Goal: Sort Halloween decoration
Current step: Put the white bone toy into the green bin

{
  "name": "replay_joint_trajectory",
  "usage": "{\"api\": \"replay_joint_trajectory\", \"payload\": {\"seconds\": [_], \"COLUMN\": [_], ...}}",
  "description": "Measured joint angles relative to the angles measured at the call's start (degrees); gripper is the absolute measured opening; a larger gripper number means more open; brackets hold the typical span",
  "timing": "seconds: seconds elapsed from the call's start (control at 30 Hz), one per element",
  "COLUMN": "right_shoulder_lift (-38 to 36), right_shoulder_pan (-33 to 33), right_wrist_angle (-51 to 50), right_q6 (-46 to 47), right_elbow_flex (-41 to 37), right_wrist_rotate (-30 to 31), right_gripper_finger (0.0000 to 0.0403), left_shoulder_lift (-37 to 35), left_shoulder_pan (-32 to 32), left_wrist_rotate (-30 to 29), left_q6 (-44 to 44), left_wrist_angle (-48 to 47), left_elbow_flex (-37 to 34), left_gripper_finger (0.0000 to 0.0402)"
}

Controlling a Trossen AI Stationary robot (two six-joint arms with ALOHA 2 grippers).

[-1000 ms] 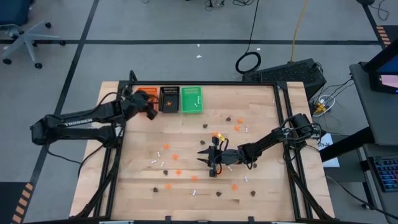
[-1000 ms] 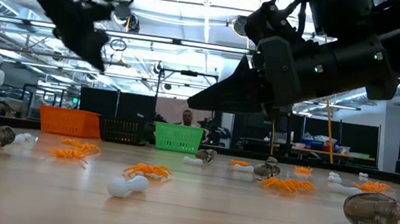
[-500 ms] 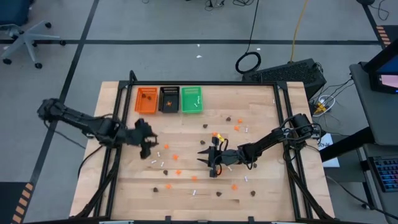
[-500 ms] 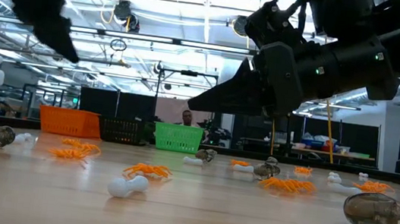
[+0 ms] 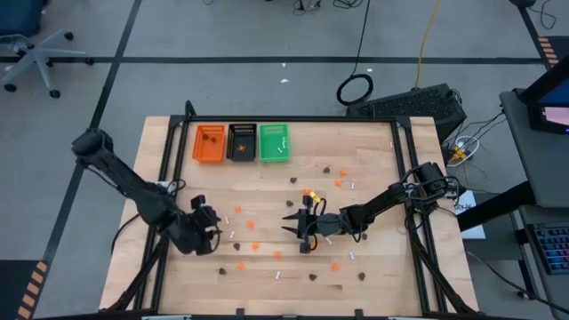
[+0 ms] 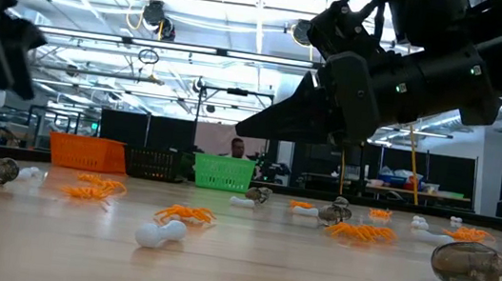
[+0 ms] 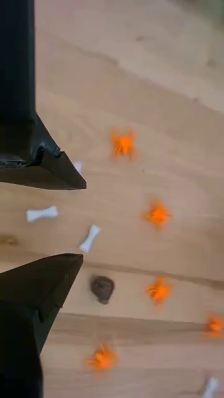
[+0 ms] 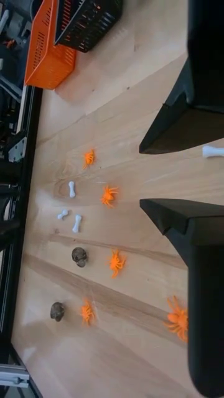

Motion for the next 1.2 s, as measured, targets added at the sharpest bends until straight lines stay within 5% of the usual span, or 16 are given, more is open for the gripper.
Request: {"api": "replay_joint_trajectory", "payload": {"seconds": [0.37,0.63,0.9,1.2], "right_shoulder_lift": [0.0,0.0,0.0,0.0], "right_shoulder_pan": [0.0,0.0,0.0,0.0], "right_wrist_angle": [0.0,1.4,1.7,1.7], "right_q6": [0.8,0.1,-0.2,-0.7], "right_elbow_flex": [0.0,0.0,0.0,0.0], "right_wrist_rotate": [0.0,0.1,0.1,0.2], "right_gripper_finger": [0.0112,0.0112,0.0112,0.0112], "left_shoulder_lift": [11.6,12.5,12.5,12.5], "left_shoulder_pan": [-3.0,-6.0,-9.8,-11.9], "left_wrist_rotate": [0.5,-10.5,-14.4,-15.0], "left_q6": [-6.3,-9.3,-15.1,-17.9], "left_wrist_angle": [2.6,8.8,27.2,28.2], "left_elbow_flex": [0.0,-3.5,-14.3,-17.7], "left_gripper_finger": [0.0175,0.0151,0.0093,0.0087]}}
